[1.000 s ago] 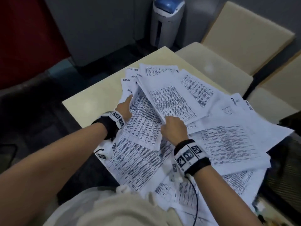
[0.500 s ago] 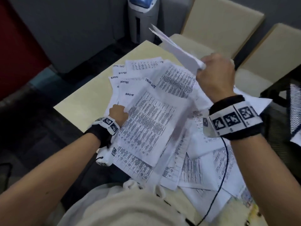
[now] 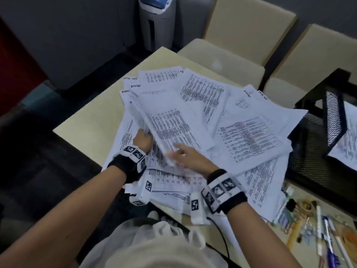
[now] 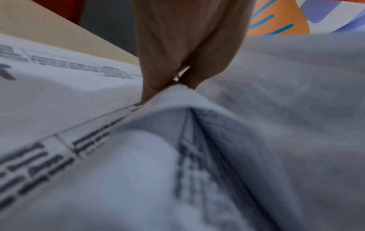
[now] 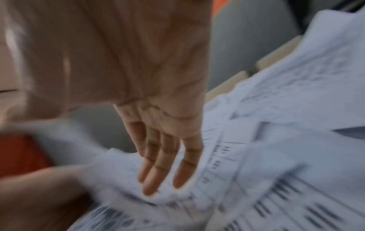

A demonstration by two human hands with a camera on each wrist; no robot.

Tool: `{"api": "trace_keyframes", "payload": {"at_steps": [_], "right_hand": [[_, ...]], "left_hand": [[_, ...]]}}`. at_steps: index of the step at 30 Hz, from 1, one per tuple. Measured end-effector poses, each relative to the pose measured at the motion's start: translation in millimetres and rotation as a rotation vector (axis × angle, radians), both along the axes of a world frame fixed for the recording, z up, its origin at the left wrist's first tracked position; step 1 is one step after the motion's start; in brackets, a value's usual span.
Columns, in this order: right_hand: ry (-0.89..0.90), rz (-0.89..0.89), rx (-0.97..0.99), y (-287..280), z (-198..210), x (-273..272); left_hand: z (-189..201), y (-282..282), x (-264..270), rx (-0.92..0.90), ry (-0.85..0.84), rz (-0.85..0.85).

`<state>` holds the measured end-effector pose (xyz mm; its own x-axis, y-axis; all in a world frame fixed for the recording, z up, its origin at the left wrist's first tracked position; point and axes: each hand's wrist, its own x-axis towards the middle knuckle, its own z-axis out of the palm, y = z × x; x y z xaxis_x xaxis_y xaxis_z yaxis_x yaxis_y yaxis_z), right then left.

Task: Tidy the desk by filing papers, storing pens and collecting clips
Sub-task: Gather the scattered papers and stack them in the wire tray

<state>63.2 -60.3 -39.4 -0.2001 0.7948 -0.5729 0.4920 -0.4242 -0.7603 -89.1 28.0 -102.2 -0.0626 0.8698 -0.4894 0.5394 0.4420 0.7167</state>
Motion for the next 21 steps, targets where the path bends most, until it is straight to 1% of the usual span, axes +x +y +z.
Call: {"api": "trace_keyframes", "payload": {"at_steps": [1, 2, 3, 4, 5, 6, 7, 8, 9, 10, 11, 12, 13, 14, 15, 16, 17, 18, 19, 21], "right_hand": [[0.033, -0.191, 0.05, 3.7, -2.8, 13.0], [-0.014, -0.399, 0.131, 9.4, -9.0, 28.1], [-0.145, -0.574, 0.213, 14.0, -15.9, 42.6], [-0.304, -0.681, 0.24, 16.7, -23.3, 53.8], [-0.394, -0.712, 0.22, 18.3, -30.2, 60.9], [-0.396, -0.683, 0.189, 19.9, -38.1, 63.8], [-0.34, -0.623, 0.175, 20.2, -44.0, 62.3], [-0.287, -0.573, 0.175, 19.9, -47.6, 57.3], [-0.28, -0.54, 0.195, 19.1, -49.3, 50.4], [-0.342, -0.51, 0.237, 19.5, -51.3, 45.4], [-0.486, -0.464, 0.289, 19.7, -50.6, 41.0], [-0.654, -0.412, 0.334, 21.7, -49.0, 38.8], [-0.759, -0.387, 0.385, 24.5, -46.1, 39.0], [-0.782, -0.407, 0.435, 28.8, -42.0, 41.8], [-0.735, -0.473, 0.479, 34.1, -34.6, 46.1], [-0.652, -0.566, 0.509, 42.6, -29.8, 53.9], [-0.579, -0.665, 0.517, 52.0, -23.2, 61.9], [-0.533, -0.746, 0.494, 63.7, -20.7, 72.2], [-0.517, -0.791, 0.444, 74.2, -18.7, 81.0], [-0.495, -0.82, 0.296, 91.0, -20.3, 90.4]], "left_hand": [[-1.2, 3.7, -1.1, 0.002, -0.102, 0.027], [3.3, 4.4, -0.7, -0.003, -0.242, 0.082], [12.3, 3.9, 1.7, -0.044, -0.45, 0.179], [22.0, 2.2, 4.4, -0.077, -0.632, 0.263], [27.7, 2.0, 6.2, -0.114, -0.708, 0.34], [29.9, 4.0, 7.1, -0.166, -0.702, 0.374], [35.5, 3.6, 7.6, -0.206, -0.61, 0.336], [42.1, 1.6, 8.2, -0.221, -0.509, 0.232], [42.8, -0.5, 7.0, -0.228, -0.382, 0.097], [39.8, -0.9, 5.5, -0.208, -0.243, -0.021], [36.3, -0.3, 4.4, -0.168, -0.124, -0.118], [35.8, -0.6, 3.2, -0.117, -0.043, -0.186], [32.9, 1.8, 2.1, -0.088, -0.024, -0.229], [30.6, 4.5, 1.9, -0.059, -0.019, -0.266], [31.4, 6.3, 1.3, -0.021, 0.034, -0.281], [28.1, 10.7, -1.1, 0.013, 0.108, -0.292], [28.8, 12.6, -3.1, 0.019, 0.194, -0.266], [26.3, 15.3, -6.5, 0.037, 0.282, -0.208], [21.2, 16.1, -9.8, 0.018, 0.365, -0.159], [15.0, 12.9, -14.5, -0.04, 0.487, -0.133]]}}
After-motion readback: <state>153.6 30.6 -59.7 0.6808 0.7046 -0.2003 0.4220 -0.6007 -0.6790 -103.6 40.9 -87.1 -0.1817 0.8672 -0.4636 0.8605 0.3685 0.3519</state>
